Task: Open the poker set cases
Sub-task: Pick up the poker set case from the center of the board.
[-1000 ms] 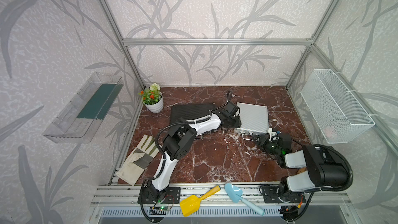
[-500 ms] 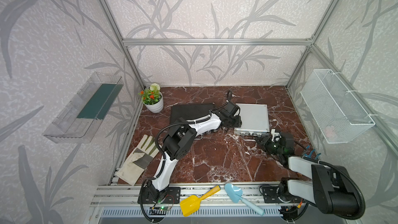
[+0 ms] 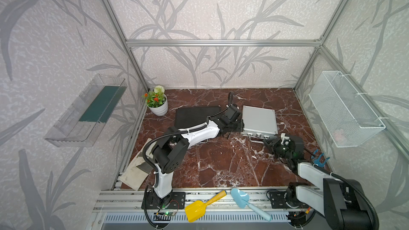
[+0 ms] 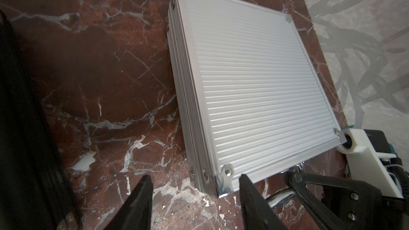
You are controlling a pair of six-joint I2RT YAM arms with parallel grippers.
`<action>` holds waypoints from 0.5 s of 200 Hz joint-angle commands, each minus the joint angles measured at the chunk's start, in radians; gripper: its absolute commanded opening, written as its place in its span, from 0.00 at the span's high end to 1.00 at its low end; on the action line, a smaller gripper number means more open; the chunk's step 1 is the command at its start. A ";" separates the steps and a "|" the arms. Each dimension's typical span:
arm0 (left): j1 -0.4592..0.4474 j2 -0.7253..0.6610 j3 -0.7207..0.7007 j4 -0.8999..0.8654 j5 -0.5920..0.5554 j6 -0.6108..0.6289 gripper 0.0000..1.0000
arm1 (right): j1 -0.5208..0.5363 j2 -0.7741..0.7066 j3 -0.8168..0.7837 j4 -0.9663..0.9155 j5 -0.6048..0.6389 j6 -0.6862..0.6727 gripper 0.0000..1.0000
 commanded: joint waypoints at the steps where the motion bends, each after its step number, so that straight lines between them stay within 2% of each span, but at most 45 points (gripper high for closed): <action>1: -0.025 -0.071 -0.050 0.077 -0.025 0.040 0.46 | 0.003 -0.082 0.078 0.080 0.016 0.026 0.93; 18: -0.055 -0.109 -0.090 0.128 -0.012 0.072 0.44 | 0.003 -0.109 0.092 0.055 0.021 0.031 0.94; 36: -0.078 -0.122 -0.114 0.174 0.052 0.070 0.42 | 0.003 -0.134 0.104 0.033 0.034 0.034 0.93; 76: -0.078 -0.063 -0.143 0.328 0.200 -0.112 0.42 | 0.003 -0.128 0.118 0.043 0.057 0.045 0.93; 100: -0.080 -0.035 -0.138 0.413 0.234 -0.214 0.43 | 0.003 -0.107 0.120 0.089 0.054 0.061 0.94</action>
